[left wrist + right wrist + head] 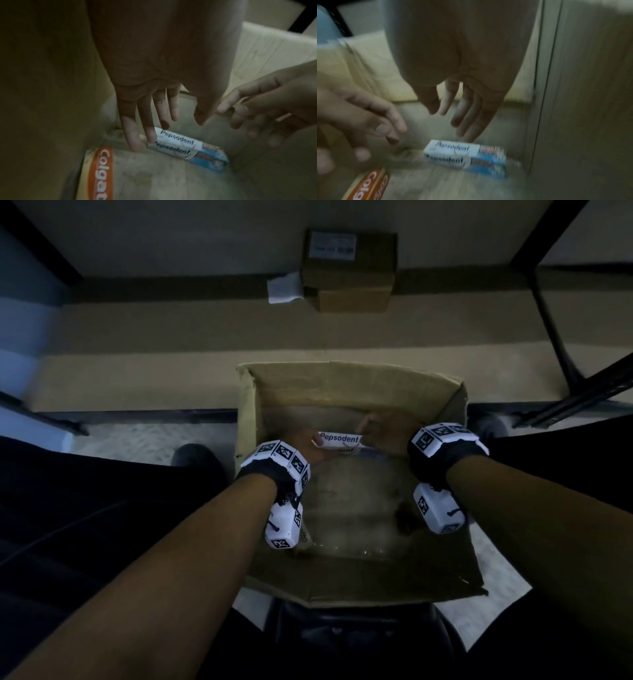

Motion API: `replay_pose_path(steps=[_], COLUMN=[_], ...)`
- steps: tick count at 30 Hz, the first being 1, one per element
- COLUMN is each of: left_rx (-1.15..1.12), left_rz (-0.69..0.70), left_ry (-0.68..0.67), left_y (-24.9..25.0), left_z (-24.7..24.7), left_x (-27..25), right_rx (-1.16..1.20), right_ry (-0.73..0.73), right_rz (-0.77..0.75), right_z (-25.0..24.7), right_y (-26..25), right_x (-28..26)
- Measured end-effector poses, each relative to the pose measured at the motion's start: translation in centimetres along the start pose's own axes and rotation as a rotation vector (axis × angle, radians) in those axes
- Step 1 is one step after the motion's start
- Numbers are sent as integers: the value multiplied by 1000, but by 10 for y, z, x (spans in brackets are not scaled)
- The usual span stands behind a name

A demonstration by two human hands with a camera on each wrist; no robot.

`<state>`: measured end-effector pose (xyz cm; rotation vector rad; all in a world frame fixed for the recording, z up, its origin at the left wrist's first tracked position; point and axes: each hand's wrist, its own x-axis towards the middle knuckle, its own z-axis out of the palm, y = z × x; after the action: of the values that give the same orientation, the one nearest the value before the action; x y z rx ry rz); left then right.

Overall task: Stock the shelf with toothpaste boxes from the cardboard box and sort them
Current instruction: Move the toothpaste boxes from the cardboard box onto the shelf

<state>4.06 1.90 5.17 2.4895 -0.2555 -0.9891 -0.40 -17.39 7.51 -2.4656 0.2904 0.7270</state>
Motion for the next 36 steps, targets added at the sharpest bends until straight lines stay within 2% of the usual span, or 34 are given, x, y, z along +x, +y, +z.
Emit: replay_pose_path(steps=[2,5,12,14,20,24,27,30,34,36], left_rx=[12,69,215,272,315,383,460,506,487,325], left_rz=[-27,-38,-177,-150,-39,-37,-38,-25,-98,-162], left_ry=[-1,-1,-11,-35,53,12,92,132,98,117], left_y=[-4,-21,-73,-77,-82,-80,-85,-92,-115,-125], left_z=[1,9,30,36,68,67,64,70,104,117], left_x=[7,15,27,25,34,29,30,31,44,57], right_rx=[-8,48,122,104,65,-45,-185,-230,-208,-154], right_ry=[27,105,99,97,139,139,79,-3,-32,9], right_rz=[-18,34,96,114,61,10,-53,-23,32,26], right_z=[12,32,59,62,75,79,81,83,89,90], right_y=[1,6,24,25,34,43,51,55,59,58], right_x=[6,18,39,43,51,55,59,70,80,81])
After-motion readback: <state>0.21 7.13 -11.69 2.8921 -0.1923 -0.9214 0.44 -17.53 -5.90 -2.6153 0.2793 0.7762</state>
